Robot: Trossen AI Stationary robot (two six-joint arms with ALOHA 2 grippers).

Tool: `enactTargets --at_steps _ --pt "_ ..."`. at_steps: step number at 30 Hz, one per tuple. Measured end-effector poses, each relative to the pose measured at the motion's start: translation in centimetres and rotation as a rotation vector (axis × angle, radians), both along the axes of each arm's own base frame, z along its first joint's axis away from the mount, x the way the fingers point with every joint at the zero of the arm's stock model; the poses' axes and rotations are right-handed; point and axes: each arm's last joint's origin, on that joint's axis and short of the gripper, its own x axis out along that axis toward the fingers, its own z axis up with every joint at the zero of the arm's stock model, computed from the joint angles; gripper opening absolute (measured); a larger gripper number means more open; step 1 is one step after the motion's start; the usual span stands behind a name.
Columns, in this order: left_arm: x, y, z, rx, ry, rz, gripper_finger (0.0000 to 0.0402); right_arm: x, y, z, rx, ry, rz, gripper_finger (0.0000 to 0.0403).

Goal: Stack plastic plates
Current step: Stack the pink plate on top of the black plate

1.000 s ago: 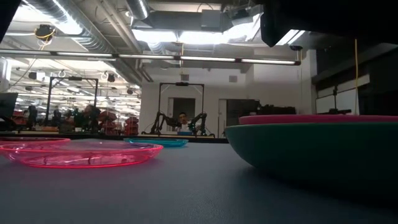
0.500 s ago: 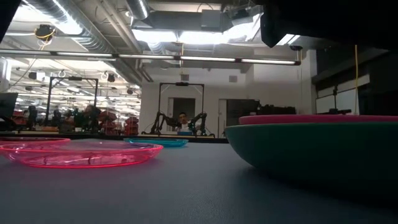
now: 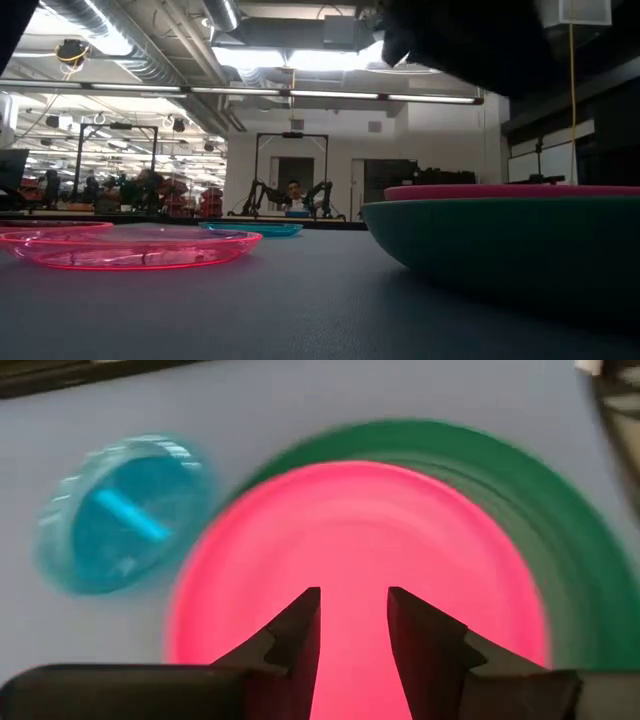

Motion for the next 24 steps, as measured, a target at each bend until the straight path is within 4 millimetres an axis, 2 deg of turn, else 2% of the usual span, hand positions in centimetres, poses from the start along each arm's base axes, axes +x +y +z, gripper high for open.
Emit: enactTargets --at_steps 6,14,18,24 --pt "0.2 4.0 0.4 0.089 0.039 0.205 0.0112 0.0 0.0 0.0 0.0 0.0 0.0 0.0074" --pt "-0.2 8.4 -1.0 0.089 0.206 0.346 0.0112 0.0 0.0 0.0 0.0 0.0 0.0 0.0074" --pt "-0.3 9.0 -1.3 0.049 0.237 0.382 0.0112 0.0 0.0 0.0 0.0 -0.001 0.0 0.0074" --pt "-0.5 8.7 -1.3 -0.007 0.229 0.438 0.0112 0.0 0.0 0.0 0.0 -0.001 0.0 0.0074"
